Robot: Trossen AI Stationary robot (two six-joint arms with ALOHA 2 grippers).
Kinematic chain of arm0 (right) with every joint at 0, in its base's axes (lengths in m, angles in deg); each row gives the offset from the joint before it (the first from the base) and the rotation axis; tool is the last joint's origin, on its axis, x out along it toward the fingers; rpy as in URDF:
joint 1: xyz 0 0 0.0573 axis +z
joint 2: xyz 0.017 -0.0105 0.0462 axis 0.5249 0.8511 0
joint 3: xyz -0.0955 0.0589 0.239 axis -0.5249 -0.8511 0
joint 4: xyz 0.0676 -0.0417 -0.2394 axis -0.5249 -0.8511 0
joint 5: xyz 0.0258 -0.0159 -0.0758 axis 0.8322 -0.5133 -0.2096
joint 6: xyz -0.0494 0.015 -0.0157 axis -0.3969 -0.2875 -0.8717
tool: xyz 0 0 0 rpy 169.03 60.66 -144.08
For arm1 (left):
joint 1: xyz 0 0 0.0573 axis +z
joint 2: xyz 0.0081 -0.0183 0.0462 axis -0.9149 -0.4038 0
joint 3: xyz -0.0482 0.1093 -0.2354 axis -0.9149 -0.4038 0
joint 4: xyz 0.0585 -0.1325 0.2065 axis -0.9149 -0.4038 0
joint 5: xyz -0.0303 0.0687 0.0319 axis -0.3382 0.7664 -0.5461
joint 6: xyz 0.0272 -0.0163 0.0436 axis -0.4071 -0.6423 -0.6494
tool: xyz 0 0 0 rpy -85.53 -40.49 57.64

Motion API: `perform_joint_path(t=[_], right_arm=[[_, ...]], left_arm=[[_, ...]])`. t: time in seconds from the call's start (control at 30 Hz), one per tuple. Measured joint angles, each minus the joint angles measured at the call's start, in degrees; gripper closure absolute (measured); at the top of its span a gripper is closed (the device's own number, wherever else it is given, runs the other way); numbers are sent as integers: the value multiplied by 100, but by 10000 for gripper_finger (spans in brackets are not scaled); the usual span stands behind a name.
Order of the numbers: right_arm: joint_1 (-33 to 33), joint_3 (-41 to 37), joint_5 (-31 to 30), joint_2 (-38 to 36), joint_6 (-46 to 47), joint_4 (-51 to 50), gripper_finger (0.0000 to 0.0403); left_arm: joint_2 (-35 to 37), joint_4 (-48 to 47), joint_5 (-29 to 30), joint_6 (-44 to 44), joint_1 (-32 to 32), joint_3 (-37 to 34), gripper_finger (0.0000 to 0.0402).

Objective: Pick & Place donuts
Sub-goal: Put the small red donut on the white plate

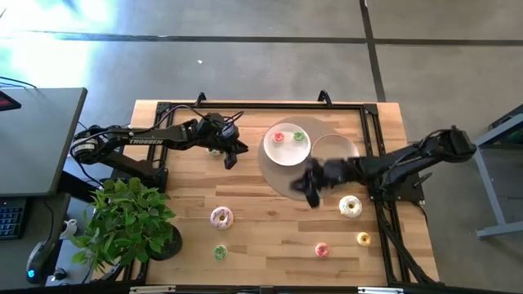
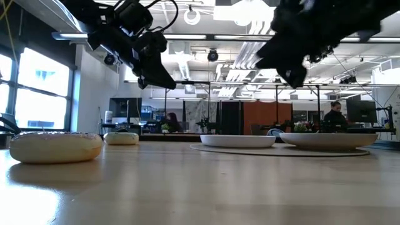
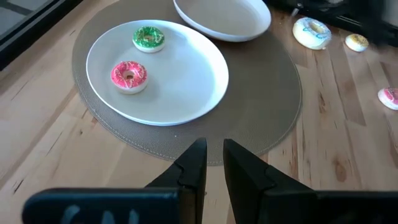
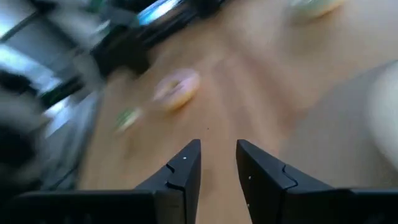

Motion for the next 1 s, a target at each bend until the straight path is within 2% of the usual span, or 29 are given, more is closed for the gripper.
perform_joint_path(t=[0.1,0.23,0.33,0.43,0.53,0.6,0.7,0.83,1.0], right_arm=[[718,0,33,117,64,4,304],[1448,0,-4,237,-388,-74,304],[1854,-1,-331,324,-564,-299,304],[2148,-7,-788,421,-127,-416,304],[2362,-7,-940,532,381,-641,304],[2509,-7,-878,631,416,-793,304],[2728,-7,-765,806,-145,-782,304],[2940,-7,-19,1036,-893,-740,304],[3077,-7,-16,1343,-765,-744,304]], left_arm=[[0,-1,0,4,0,0,349],[0,0,-2,4,0,0,349],[0,0,-4,28,0,0,349],[0,-2,-4,31,0,0,349],[0,0,0,33,0,0,349],[0,2,0,41,0,0,349],[0,8,2,95,0,0,349],[0,29,5,177,0,0,349],[0,37,80,306,0,0,349]])
